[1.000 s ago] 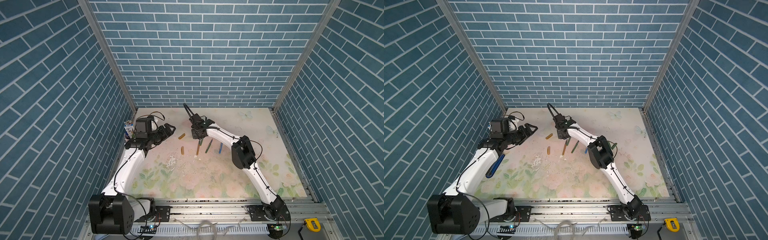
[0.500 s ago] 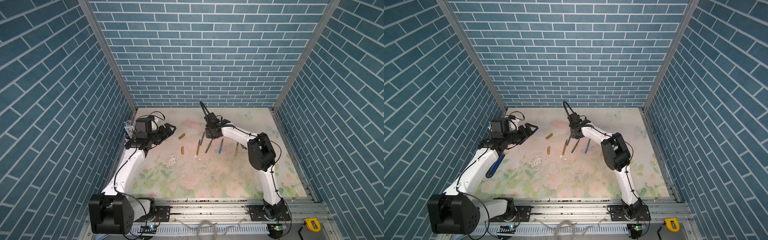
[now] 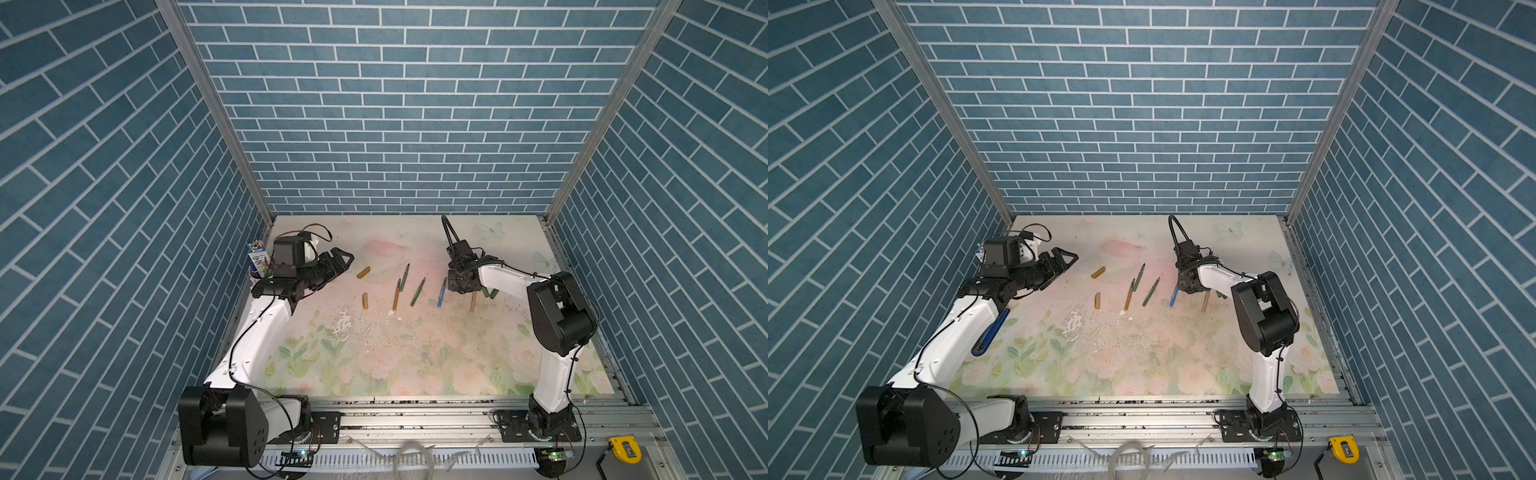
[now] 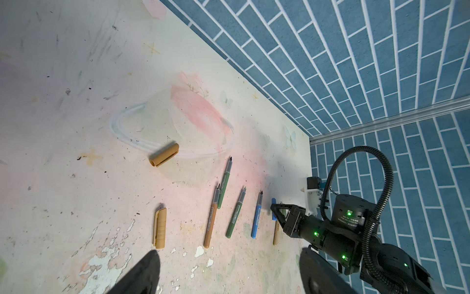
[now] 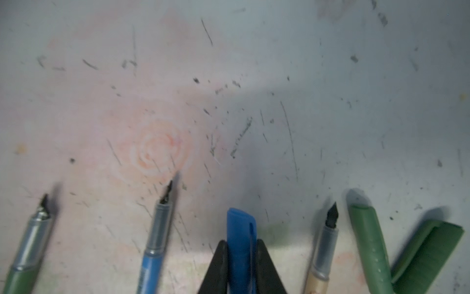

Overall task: Insert pens into pen caps
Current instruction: Place the pen cap at the center of the table.

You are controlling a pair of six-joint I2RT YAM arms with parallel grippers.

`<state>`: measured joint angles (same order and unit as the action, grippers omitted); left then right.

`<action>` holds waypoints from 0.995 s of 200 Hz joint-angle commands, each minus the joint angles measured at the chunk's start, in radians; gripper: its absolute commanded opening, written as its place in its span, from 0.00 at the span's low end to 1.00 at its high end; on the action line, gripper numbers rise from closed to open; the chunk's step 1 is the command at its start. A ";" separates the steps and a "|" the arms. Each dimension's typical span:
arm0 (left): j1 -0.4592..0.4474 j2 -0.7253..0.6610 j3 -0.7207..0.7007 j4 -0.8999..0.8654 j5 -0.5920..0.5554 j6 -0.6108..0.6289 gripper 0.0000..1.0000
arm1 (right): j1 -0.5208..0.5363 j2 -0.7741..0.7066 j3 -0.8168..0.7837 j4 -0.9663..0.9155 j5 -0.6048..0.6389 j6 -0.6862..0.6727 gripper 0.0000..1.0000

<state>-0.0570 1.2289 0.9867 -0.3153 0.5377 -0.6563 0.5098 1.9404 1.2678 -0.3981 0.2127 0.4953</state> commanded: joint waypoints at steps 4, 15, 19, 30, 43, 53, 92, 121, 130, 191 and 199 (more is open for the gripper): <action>-0.016 0.016 -0.002 0.012 0.007 0.037 0.87 | -0.008 -0.035 -0.047 0.043 -0.012 0.034 0.19; -0.021 0.017 -0.001 0.009 0.002 0.042 0.87 | -0.010 -0.036 -0.062 0.050 -0.019 0.038 0.20; -0.023 0.018 0.000 0.009 0.000 0.042 0.87 | -0.011 -0.037 -0.067 0.050 -0.018 0.039 0.21; -0.026 0.021 -0.001 0.008 -0.002 0.044 0.87 | -0.013 -0.039 -0.078 0.053 -0.020 0.043 0.22; -0.029 0.024 0.001 0.005 -0.002 0.044 0.87 | -0.017 -0.045 -0.089 0.062 -0.035 0.050 0.27; -0.030 0.026 0.002 0.004 -0.002 0.046 0.87 | -0.019 -0.051 -0.087 0.055 -0.048 0.052 0.31; -0.047 0.023 0.005 0.001 -0.003 0.054 0.87 | -0.019 -0.108 -0.065 0.006 -0.036 0.046 0.35; -0.089 0.019 0.007 -0.002 -0.009 0.076 0.88 | -0.018 -0.123 -0.025 -0.033 -0.077 0.070 0.35; -0.108 0.018 0.007 0.004 -0.006 0.083 0.88 | -0.013 -0.110 0.001 -0.053 -0.085 0.078 0.35; -0.260 -0.012 -0.002 0.060 -0.067 0.121 0.89 | 0.016 -0.054 0.096 -0.095 -0.069 0.096 0.30; -0.290 -0.014 0.010 0.058 -0.100 0.119 0.89 | 0.017 -0.048 0.106 -0.097 -0.081 0.103 0.30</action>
<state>-0.2863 1.2438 0.9867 -0.2939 0.5114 -0.5579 0.5194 1.8618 1.3411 -0.4461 0.1452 0.5484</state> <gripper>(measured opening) 0.893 0.303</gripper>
